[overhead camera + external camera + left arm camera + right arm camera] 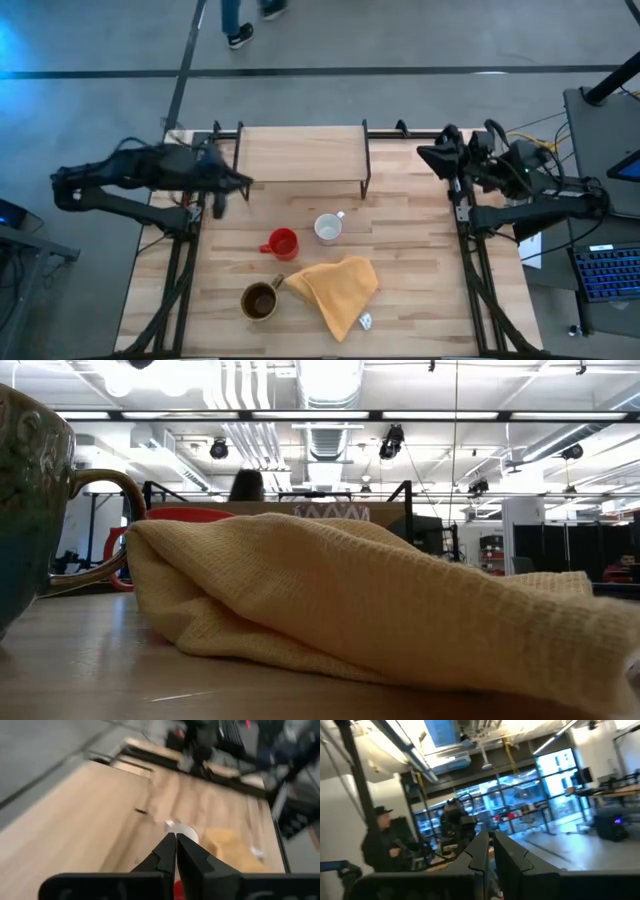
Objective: Stack small to large cups/mugs on shelf
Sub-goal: Put the brown mug on the shelf
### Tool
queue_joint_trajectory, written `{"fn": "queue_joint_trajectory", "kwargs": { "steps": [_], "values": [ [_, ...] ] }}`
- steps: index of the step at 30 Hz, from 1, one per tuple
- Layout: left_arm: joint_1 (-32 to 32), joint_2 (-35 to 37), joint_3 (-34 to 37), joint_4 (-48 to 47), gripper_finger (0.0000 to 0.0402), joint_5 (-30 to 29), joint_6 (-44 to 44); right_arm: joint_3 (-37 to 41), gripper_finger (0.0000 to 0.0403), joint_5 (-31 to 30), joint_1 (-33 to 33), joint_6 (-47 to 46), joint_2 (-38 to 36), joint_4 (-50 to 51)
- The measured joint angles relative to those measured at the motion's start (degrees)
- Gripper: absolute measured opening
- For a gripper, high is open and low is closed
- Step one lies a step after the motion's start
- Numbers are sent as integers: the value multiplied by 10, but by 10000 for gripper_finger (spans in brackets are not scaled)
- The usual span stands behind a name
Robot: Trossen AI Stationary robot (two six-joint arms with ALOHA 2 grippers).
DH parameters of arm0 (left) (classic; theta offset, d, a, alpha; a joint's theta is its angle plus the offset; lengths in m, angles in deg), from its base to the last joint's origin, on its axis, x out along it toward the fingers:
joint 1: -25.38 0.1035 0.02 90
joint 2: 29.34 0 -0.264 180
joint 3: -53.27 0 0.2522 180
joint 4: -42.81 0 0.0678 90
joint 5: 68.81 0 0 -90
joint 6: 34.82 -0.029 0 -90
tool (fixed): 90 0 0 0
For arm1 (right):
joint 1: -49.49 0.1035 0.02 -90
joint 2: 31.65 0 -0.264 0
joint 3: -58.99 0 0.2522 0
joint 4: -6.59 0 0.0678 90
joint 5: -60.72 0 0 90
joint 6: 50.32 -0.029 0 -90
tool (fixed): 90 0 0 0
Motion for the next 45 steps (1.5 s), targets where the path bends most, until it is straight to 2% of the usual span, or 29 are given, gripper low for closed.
{"fn": "queue_joint_trajectory", "kwargs": {
  "steps": [5, 8, 10, 13, 17, 22, 27, 31, 36, 43, 45],
  "values": [
    [-28, -30, 20, -17, 0, 18, -4, -4, 23, 14, 0, -40, 45, -32],
    [-62, 0, 55, 50, 0, 6, -2, -37, 29, 24, 0, -55, 96, 24],
    [-84, 31, 92, 144, 0, -26, 0, -84, 36, 28, 0, -51, 142, 67],
    [-119, 90, 156, 255, 0, -81, 15, -206, 50, 15, 0, -11, 213, 209],
    [-176, 142, 237, 242, 0, -123, 95, -367, 72, -47, 4, 26, 304, 473],
    [-248, 128, 256, 238, 0, -132, 132, -502, 101, -76, 22, 15, 383, 644],
    [-298, 84, 221, 103, 0, -59, 207, -605, 131, -150, 38, -8, 441, 765],
    [-319, 53, 213, 37, 0, -48, 237, -663, 155, -177, 48, -16, 470, 796],
    [-320, 21, 214, 38, 0, -17, 288, -717, 181, -186, 52, -22, 500, 825],
    [-319, -29, 219, 102, 0, 69, 273, -755, 196, -186, 52, -39, 515, 855],
    [-318, -49, 219, 104, 0, 73, 264, -757, 196, -187, 52, -41, 516, 856]
  ]
}}
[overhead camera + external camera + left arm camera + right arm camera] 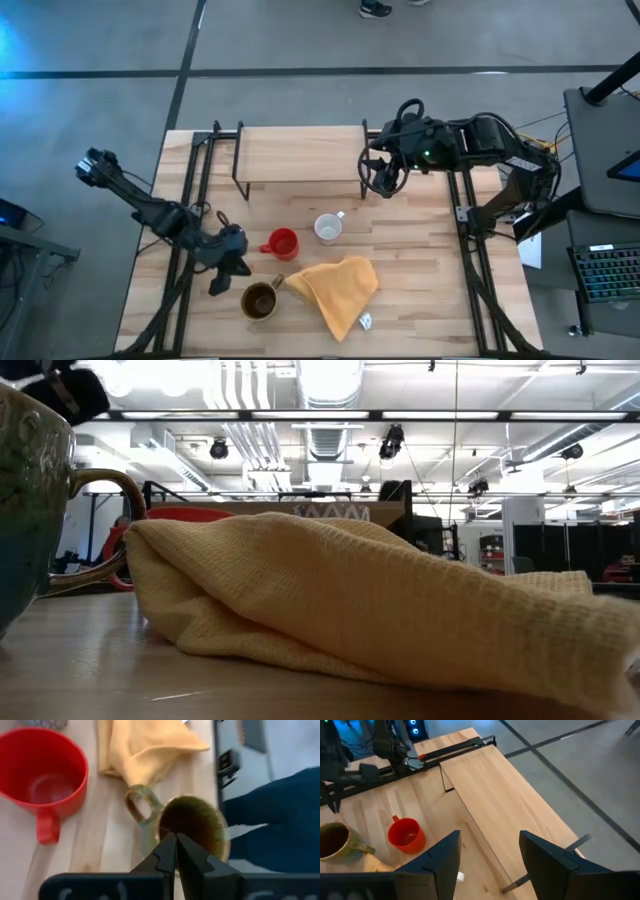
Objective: Stack small to large cups/mugs on shelf
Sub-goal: Put the brown mug on the shelf
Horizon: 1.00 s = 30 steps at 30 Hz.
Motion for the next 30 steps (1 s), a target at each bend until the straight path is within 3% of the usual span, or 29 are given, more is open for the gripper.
{"fn": "queue_joint_trajectory", "kwargs": {
  "steps": [9, 19, 23, 30],
  "values": [
    [2, -44, -27, -78, 4, 23, 66, 17, 196, -4, 0, -13, -5, 6],
    [0, -57, -44, -39, 94, 11, 146, 19, 196, -9, 0, -13, -5, 44],
    [-4, -93, -60, -42, 104, 5, 167, 20, 196, -12, 0, -4, -9, 50],
    [-11, -159, -166, -186, 105, -46, 183, 20, 196, -24, 0, 22, -15, 51]
  ]
}}
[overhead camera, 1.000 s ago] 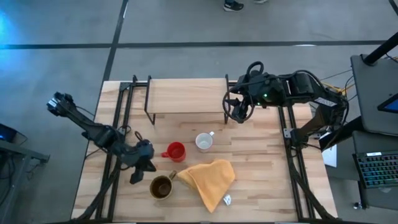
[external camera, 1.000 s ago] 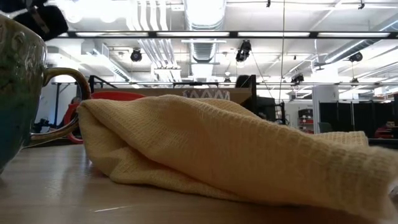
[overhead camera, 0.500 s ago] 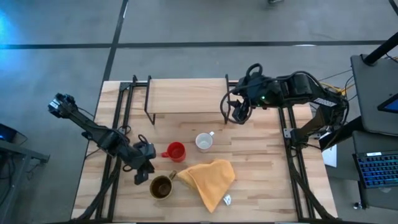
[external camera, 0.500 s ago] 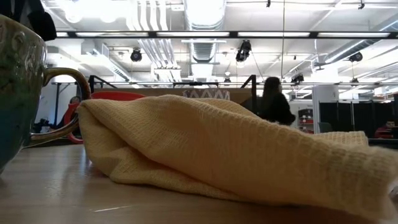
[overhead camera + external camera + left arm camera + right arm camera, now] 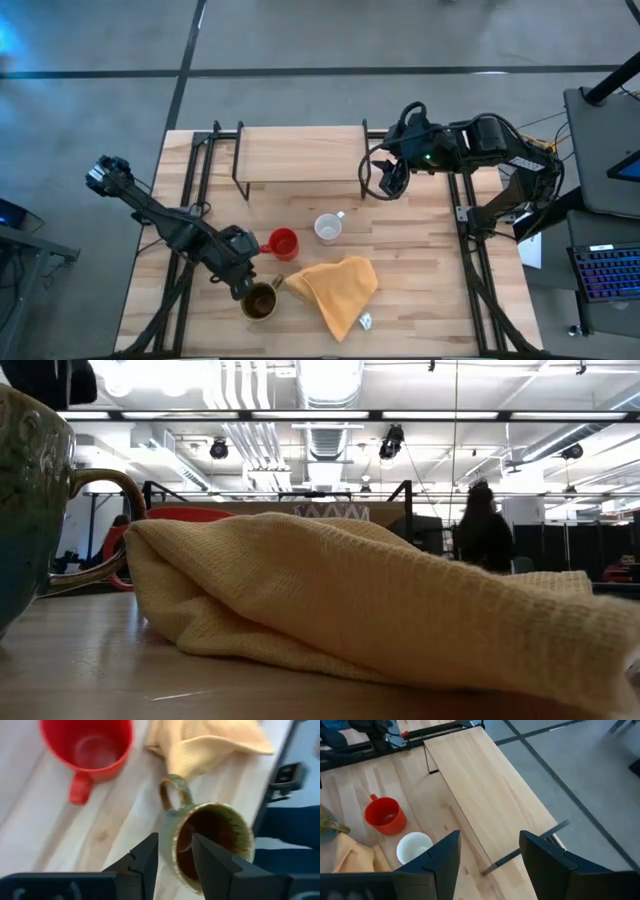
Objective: Stack small to large cups/mugs on shelf
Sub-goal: Put the brown mug on the shelf
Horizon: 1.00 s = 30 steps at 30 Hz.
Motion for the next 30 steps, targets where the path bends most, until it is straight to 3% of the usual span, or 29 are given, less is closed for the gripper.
{"fn": "queue_joint_trajectory", "kwargs": {
  "steps": [7, 12, 20, 30],
  "values": [
    [-34, -67, -20, -13, 105, -3, 39, 2, 196, 0, 0, 15, -7, 12],
    [-71, -75, -52, -9, 105, -59, 63, 4, 196, -1, 0, 31, -13, 12],
    [-105, -116, -51, -14, 105, -52, 90, 7, 196, -1, 0, 48, -14, 12],
    [-104, -133, -48, -23, 105, -47, 108, 23, 196, 0, 0, 52, -14, 12]
  ]
}}
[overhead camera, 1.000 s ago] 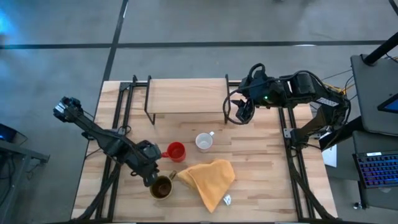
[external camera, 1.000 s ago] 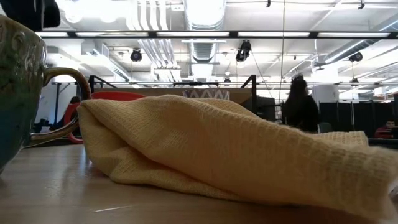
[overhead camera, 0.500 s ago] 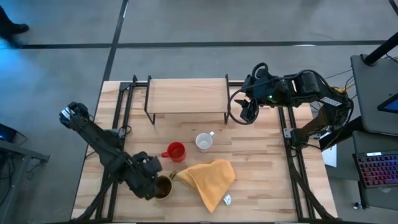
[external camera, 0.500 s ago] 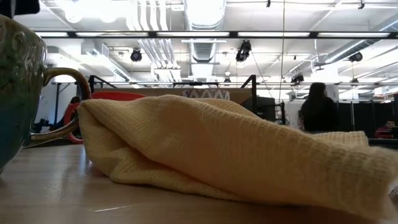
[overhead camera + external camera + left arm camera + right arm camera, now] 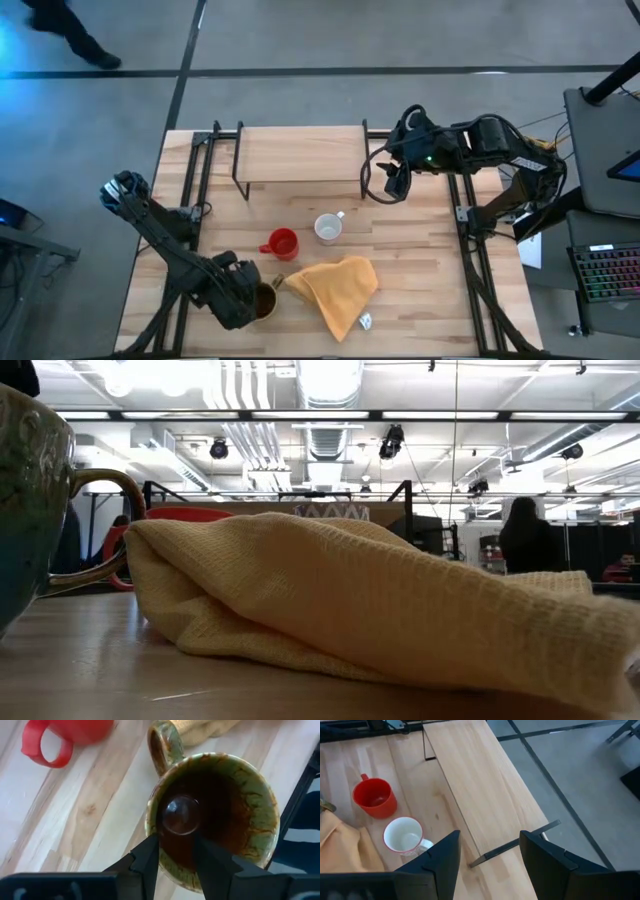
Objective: Stack small to large cups/mugs on shelf
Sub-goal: Put the brown mug on the shelf
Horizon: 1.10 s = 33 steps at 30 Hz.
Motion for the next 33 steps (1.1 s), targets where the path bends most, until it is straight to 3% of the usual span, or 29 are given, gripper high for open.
{"fn": "queue_joint_trajectory", "kwargs": {
  "steps": [20, 33],
  "values": [
    [10, 46, 11, -26, 105, -27, 12, 10, 196, 0, -2, 1, 0, -4],
    [10, 17, 22, 9, 105, -10, 7, 10, 196, -1, -2, 2, 0, -4]
  ]
}}
